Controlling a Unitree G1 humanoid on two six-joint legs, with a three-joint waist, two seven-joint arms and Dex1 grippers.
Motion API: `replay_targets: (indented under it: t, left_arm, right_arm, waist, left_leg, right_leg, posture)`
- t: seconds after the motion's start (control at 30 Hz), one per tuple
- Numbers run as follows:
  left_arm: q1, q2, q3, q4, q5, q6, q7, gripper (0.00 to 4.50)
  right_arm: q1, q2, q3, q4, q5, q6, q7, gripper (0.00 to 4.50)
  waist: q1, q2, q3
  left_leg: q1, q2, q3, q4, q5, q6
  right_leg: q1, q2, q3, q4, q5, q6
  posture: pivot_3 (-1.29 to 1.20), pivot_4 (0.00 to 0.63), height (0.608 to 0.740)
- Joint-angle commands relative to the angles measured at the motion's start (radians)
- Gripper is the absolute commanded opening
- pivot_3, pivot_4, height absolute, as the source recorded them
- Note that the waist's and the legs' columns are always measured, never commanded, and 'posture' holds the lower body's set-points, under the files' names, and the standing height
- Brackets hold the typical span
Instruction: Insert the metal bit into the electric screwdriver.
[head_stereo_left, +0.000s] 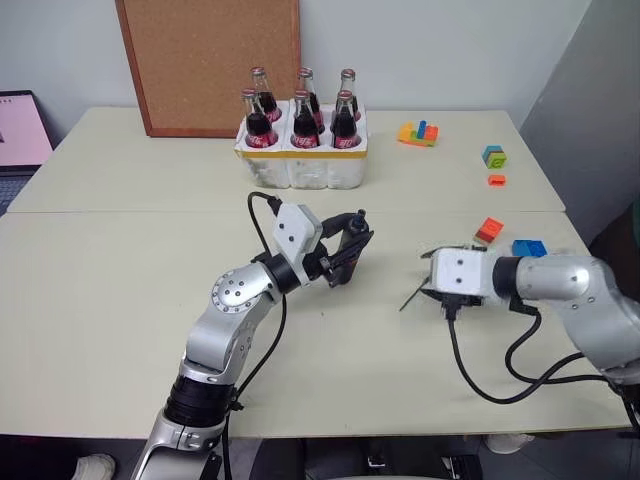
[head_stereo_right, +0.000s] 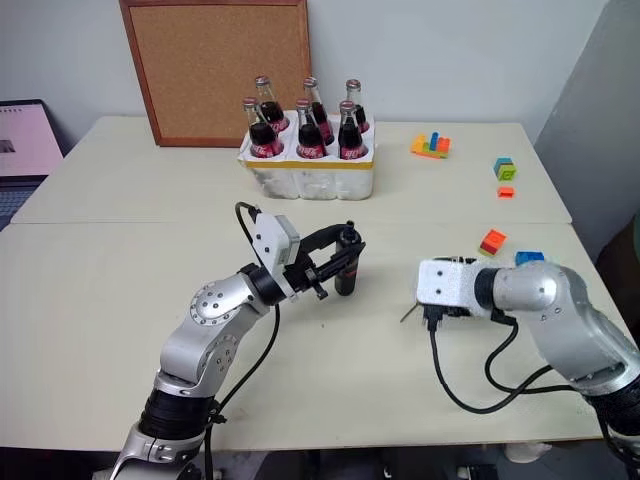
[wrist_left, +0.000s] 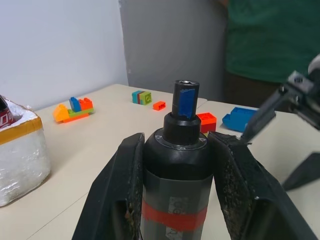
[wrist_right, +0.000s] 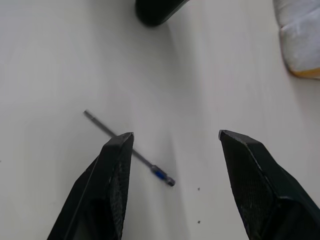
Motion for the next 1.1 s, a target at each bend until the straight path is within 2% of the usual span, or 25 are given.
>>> replay_targets:
  t: [0.03,0.2,0.3,0.57,0.87,0.97,1.1]
  left_arm:
    - [-0.023,0.0,0.002,-0.011,-0.001,-0.005,-0.003,1.62]
    - [-0.031,0.002,0.003,-0.001,0.002,-0.008,-0.006,1.62]
    - [-0.032,0.004,0.001,-0.001,0.006,-0.011,-0.006,1.62]
    - [-0.026,0.005,0.002,-0.016,0.007,-0.003,0.003,1.62]
    - [-0.021,0.006,0.002,-0.027,0.01,0.002,0.012,1.62]
    - [-0.021,0.006,0.004,-0.026,0.01,0.003,0.013,1.62]
    - [-0.022,0.007,0.006,-0.022,0.01,0.004,0.012,1.62]
  right_arm:
    - [-0.028,-0.049,-0.003,0.096,0.012,-0.224,0.121,2.73]
    - [-0.111,-0.048,0.106,0.249,-0.047,-0.474,0.281,2.73]
    - [-0.22,0.008,0.209,0.45,-0.178,-0.621,0.306,2.73]
    - [-0.373,0.104,0.312,0.727,-0.291,-0.847,0.373,2.73]
    - [-0.492,0.238,0.391,0.923,-0.405,-0.94,0.394,2.73]
    - [-0.499,0.269,0.399,0.926,-0.423,-0.939,0.401,2.36]
    - [-0.507,0.297,0.401,0.923,-0.433,-0.935,0.42,2.36]
  waist:
    - [0.0,0.0,0.0]
    - [-0.003,0.0,0.0]
    - [-0.006,0.0,0.0]
    - [-0.001,0.0,0.0]
    - [-0.004,0.0,0.0]
    - [-0.006,0.0,0.0]
    - [-0.007,0.0,0.0]
  left_leg:
    - [0.0,0.0,0.0,0.0,0.0,0.0]
    - [0.001,0.0,0.001,0.0,0.0,0.0]
    - [0.002,0.0,0.001,0.0,0.0,0.0]
    - [0.002,0.001,0.001,0.0,0.0,0.0]
    - [0.007,0.001,0.001,0.0,0.0,0.0]
    - [0.016,0.001,0.001,0.0,0.0,0.0]
    - [0.019,0.001,0.001,0.0,0.0,0.0]
  right_leg:
    - [0.0,0.0,0.0,0.0,0.0,0.0]
    - [0.0,0.0,0.001,0.0,0.0,0.0]
    - [0.001,0.001,0.001,0.001,0.0,0.0]
    - [0.0,0.001,0.001,0.003,0.0,-0.001]
    - [0.003,0.001,0.002,0.005,0.001,-0.002]
    - [0.012,0.001,0.002,0.004,0.001,-0.002]
    - [0.014,0.001,0.002,0.005,0.001,-0.003]
  posture:
    - [0.0,0.15,0.74]
    - [0.0,0.15,0.74]
    - [0.0,0.15,0.74]
    - [0.0,0.15,0.74]
    - [0.0,0.15,0.74]
    - [0.0,0.15,0.74]
    - [0.0,0.15,0.74]
